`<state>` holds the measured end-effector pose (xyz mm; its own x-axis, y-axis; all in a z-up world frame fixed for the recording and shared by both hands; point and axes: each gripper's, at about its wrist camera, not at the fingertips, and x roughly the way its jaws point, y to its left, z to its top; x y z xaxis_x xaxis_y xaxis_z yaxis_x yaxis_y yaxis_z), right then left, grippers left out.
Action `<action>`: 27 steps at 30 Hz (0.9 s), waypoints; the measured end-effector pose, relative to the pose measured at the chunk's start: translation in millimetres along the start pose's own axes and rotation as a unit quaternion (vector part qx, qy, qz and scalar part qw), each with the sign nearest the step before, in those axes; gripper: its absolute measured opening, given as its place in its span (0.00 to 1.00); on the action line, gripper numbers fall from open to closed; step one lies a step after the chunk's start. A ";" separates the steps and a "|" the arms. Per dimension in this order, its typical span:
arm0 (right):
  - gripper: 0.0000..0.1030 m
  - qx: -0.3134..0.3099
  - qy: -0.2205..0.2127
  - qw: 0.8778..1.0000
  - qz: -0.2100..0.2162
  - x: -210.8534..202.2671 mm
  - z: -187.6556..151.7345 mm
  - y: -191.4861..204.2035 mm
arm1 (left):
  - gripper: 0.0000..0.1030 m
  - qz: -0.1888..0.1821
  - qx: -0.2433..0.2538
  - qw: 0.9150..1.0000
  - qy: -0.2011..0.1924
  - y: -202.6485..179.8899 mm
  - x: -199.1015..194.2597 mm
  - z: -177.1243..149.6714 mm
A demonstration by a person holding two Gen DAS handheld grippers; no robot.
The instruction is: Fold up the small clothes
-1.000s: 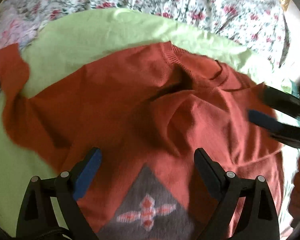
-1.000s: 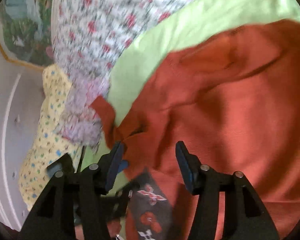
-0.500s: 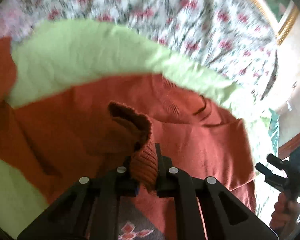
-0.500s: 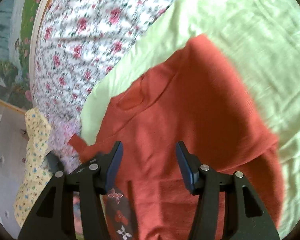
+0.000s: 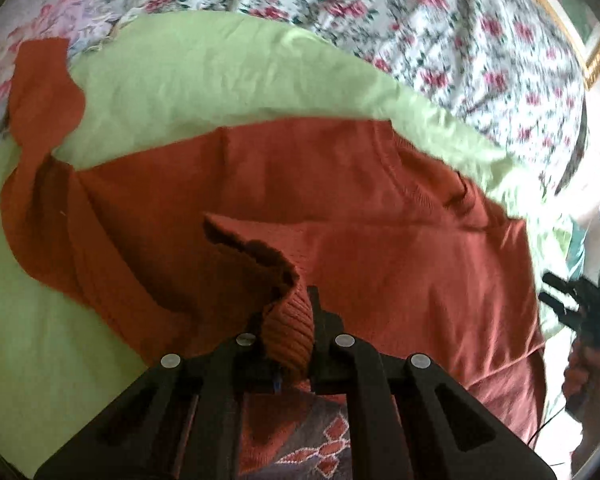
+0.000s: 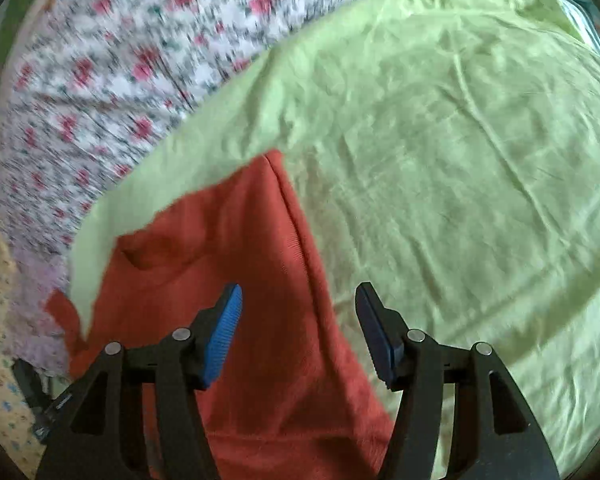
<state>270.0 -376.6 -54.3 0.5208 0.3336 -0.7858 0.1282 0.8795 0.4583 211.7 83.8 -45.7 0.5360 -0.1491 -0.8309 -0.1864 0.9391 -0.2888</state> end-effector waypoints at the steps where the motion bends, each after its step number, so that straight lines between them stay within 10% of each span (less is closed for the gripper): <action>1: 0.59 -0.008 0.013 1.000 -0.004 11.5 2.8 1.3 | 0.07 0.001 0.000 1.000 0.003 -0.9 1.2 -1.4; 4: 0.53 -0.046 0.042 0.997 -0.034 41.4 4.5 8.4 | 0.07 0.007 0.000 1.000 0.012 0.2 3.9 -6.7; 5: 0.18 -0.061 0.042 0.996 -0.046 43.8 5.3 11.2 | 0.06 0.006 0.002 1.000 0.013 -2.5 4.3 -5.8; 8: 0.11 -0.047 0.021 0.998 -0.031 26.7 17.5 6.4 | 0.07 -0.014 0.026 1.000 -0.007 -18.8 -5.1 0.6; 16: 0.12 -0.036 0.036 0.997 -0.060 39.5 20.5 -9.6 | 0.17 0.018 0.014 0.999 0.028 -6.5 22.9 -9.7; 22: 0.46 -0.009 0.008 0.999 -0.039 2.2 11.9 -1.1 | 0.27 0.014 0.015 1.000 0.008 11.2 -12.9 -14.0; 27: 0.48 -0.030 0.008 0.999 0.015 -19.6 -12.1 28.5 | 0.62 0.048 -0.019 0.998 -0.024 43.4 -43.6 2.5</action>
<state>253.2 -353.9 -30.9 0.5091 0.3647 -0.7796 0.0622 0.8878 0.4559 182.3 131.9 -20.7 0.5530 -0.0430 -0.8321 -0.2689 0.9360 -0.2271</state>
